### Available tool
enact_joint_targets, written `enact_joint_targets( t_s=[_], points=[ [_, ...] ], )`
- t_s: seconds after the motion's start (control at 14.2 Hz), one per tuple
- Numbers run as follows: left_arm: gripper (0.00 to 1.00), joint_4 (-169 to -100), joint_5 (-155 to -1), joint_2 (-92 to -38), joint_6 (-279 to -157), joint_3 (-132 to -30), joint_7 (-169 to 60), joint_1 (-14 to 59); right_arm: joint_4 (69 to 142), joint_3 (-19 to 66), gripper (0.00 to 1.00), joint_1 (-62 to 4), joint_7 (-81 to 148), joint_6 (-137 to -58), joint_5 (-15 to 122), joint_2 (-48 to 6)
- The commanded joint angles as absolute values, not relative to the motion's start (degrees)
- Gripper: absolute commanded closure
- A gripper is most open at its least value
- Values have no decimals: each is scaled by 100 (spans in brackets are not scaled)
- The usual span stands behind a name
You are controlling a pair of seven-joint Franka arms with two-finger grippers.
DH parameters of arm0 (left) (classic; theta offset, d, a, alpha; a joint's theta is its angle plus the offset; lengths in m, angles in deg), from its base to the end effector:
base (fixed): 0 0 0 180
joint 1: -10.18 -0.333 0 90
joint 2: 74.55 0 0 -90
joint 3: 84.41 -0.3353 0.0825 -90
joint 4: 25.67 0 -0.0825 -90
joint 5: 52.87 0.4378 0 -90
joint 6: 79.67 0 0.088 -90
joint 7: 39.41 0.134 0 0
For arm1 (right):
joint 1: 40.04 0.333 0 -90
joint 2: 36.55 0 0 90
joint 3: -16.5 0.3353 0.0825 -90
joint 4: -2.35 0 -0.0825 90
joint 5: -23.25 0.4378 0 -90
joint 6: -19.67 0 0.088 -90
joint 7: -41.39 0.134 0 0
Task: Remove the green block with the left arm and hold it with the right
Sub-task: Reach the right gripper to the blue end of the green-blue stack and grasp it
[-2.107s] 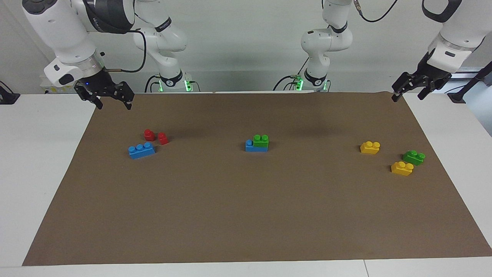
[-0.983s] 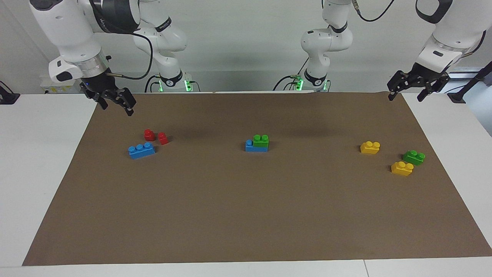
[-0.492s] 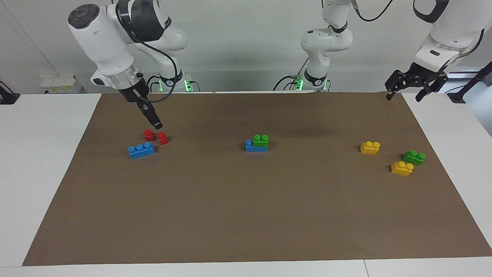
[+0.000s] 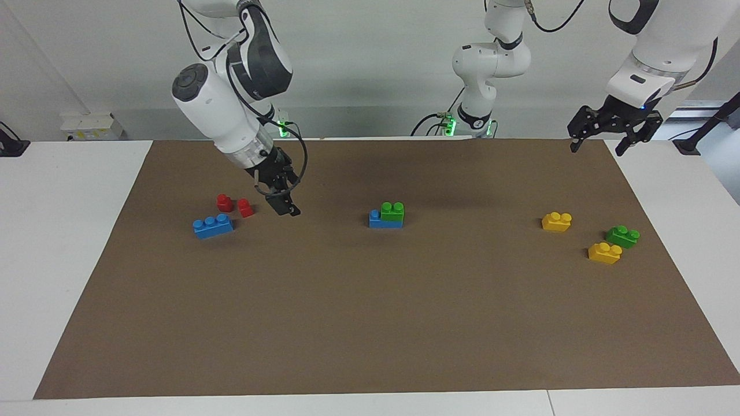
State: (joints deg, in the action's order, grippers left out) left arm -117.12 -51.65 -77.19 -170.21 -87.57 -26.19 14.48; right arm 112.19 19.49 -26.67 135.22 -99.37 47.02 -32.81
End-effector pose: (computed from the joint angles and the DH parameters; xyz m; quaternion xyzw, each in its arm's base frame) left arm 0.5949 -0.0083 0.6320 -0.9920 0.1249 -0.0140 0.0109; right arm 0.6070 0.2090 0.4436 -0.7050 0.6827 0.1262 0.1447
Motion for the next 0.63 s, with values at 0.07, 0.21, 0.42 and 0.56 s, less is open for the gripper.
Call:
enact_joint_targets(
  t_s=[0.07,0.21,0.42,0.56],
  points=[
    [0,-11891,-5103,-7956,-16827,-8723,-2588,1905,11608,1931,1,-2335,13859,-10768,5295,-3112],
    [0,-11752,-5094,-7965,-16879,-8696,-2614,2098,11625,1931,1,-1985,13886,-10917,5340,-2953],
    [0,-11873,-5103,-8131,-16695,-8766,-2614,1986,11722,1931,1,-1878,13869,-11155,5497,-2786],
    [0,-12022,-5103,-8184,-16886,-8793,-2614,1635,11775,1931,1,-1658,13860,-11260,5533,-2645]
  ],
)
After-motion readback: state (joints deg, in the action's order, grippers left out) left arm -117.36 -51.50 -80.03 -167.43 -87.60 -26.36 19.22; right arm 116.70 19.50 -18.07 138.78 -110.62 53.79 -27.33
